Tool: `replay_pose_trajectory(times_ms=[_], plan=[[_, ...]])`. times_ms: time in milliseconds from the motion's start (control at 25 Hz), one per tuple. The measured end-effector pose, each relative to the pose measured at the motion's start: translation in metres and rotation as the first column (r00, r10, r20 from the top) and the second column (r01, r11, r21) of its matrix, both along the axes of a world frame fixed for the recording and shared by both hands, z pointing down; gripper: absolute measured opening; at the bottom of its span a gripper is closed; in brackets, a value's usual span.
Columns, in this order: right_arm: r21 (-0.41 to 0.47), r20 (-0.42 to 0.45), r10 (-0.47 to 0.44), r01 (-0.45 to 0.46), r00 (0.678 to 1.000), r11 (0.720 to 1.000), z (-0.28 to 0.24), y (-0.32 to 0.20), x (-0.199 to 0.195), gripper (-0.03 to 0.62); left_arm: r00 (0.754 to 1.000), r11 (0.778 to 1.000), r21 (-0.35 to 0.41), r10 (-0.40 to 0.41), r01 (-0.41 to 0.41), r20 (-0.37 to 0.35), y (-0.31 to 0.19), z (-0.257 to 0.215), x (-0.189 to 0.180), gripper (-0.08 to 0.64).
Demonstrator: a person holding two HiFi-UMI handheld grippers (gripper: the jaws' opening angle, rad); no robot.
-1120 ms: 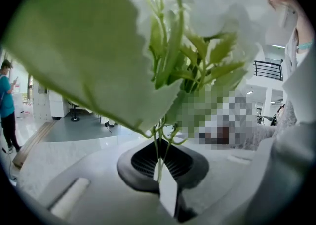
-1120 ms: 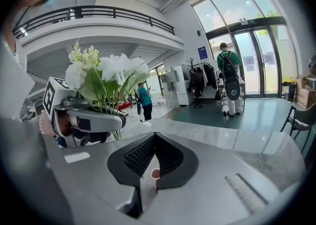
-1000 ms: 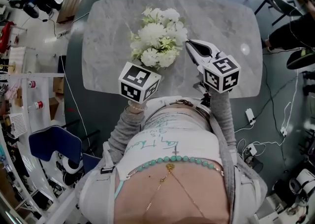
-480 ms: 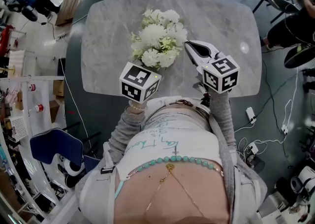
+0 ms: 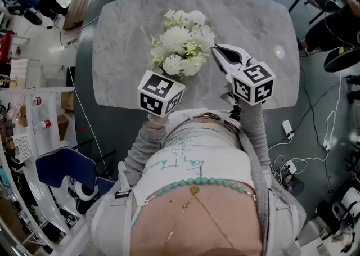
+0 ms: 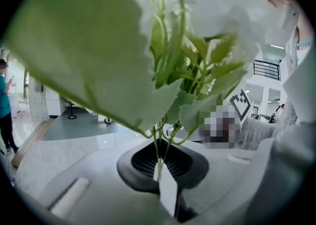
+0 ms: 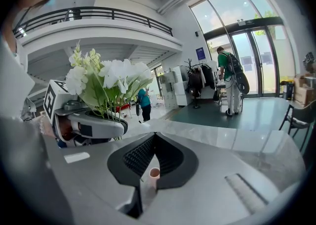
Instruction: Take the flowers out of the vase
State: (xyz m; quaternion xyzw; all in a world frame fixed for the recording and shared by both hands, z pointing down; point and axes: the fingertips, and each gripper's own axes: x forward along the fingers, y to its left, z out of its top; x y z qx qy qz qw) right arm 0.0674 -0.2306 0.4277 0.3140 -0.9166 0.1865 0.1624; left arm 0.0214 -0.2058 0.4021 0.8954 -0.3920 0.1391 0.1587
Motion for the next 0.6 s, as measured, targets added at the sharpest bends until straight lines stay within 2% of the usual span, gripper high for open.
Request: replay_pose_trajectory(times_ms=[480,600], plan=[[-0.012,0.000,0.002,-0.002,1.000,1.000,0.0029,0.0000,-0.0010,0.026,1.000,1.000,-0.011,0.004,-0.004,-0.007,0.0010,0.0021,-0.0002,0.008],[-0.016,0.004,0.003,-0.003,1.000,1.000,0.0019,0.0007,-0.0022,0.026,1.000,1.000,-0.004,0.005,-0.005,0.018,0.0012,0.0020,-0.0001,0.008]])
